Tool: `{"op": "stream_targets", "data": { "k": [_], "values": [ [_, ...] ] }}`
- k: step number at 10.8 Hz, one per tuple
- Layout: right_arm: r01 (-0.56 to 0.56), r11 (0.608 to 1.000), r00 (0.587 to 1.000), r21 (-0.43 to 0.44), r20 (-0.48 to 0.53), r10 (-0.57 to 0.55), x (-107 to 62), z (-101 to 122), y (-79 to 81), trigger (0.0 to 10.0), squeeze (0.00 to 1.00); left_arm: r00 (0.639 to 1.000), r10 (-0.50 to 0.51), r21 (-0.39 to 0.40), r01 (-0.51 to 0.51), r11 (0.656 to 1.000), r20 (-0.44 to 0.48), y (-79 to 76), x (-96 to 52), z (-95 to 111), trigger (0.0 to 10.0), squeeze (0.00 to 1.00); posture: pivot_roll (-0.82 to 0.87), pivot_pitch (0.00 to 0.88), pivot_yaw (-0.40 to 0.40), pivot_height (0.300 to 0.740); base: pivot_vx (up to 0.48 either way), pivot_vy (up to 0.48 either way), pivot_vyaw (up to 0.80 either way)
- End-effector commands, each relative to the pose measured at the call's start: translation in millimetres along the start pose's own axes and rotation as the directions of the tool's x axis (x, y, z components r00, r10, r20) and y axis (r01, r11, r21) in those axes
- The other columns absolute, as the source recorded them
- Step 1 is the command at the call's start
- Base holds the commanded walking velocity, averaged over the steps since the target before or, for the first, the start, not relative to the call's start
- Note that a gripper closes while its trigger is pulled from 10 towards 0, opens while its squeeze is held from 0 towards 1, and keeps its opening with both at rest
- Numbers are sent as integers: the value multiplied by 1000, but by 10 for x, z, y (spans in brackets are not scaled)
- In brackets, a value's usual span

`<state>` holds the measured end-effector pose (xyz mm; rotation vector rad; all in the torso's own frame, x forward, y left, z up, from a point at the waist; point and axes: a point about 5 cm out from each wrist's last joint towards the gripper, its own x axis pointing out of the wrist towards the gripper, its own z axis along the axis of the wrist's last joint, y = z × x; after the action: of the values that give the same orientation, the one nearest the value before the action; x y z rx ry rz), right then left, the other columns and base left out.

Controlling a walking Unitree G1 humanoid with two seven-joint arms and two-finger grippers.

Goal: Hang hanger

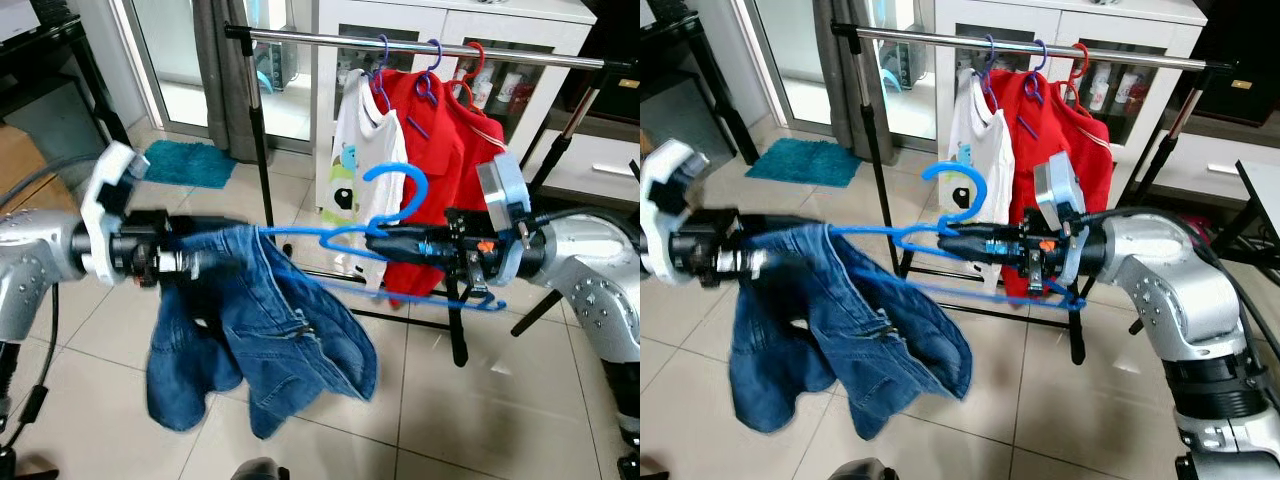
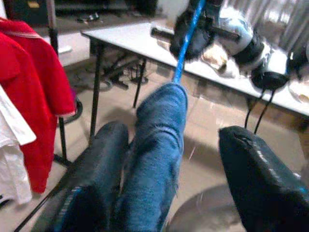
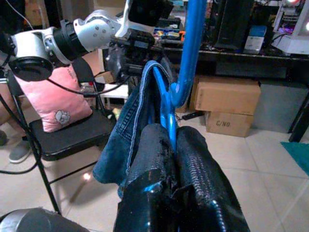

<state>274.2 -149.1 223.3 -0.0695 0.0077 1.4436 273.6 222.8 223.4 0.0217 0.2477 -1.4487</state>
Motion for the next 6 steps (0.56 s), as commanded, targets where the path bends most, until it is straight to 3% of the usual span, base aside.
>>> {"op": "stream_targets", "data": {
  "k": [1,2,3,4,5,6],
  "values": [
    [-17,1000,1000,-26,16,17,0,77,23,0,0,998,-21,53,25,998,-67,-7,13,40,10000,914,15,0,26,740,0,0,0],
    [-22,999,1000,-26,13,23,0,76,27,0,0,995,-26,70,32,997,-95,5,7,34,10000,0,12,0,29,740,0,0,0],
    [-31,999,999,-28,9,32,-2,81,39,0,0,991,-44,77,54,996,-129,23,-6,20,10000,0,12,0,29,740,0,0,0],
    [-46,999,999,-27,4,46,-8,83,61,0,0,986,-63,84,76,994,-152,66,-24,11,1608,0,10,0,29,740,0,0,0],
    [-62,998,998,-26,-7,62,-14,74,84,0,0,983,-65,83,81,993,-173,124,-46,6,0,0,10,0,29,740,0,0,0],
    [-68,997,998,-27,-13,68,-13,69,93,0,0,983,-61,82,77,994,-176,149,-55,3,0,0,10,0,29,740,0,0,0]
  ]
}}
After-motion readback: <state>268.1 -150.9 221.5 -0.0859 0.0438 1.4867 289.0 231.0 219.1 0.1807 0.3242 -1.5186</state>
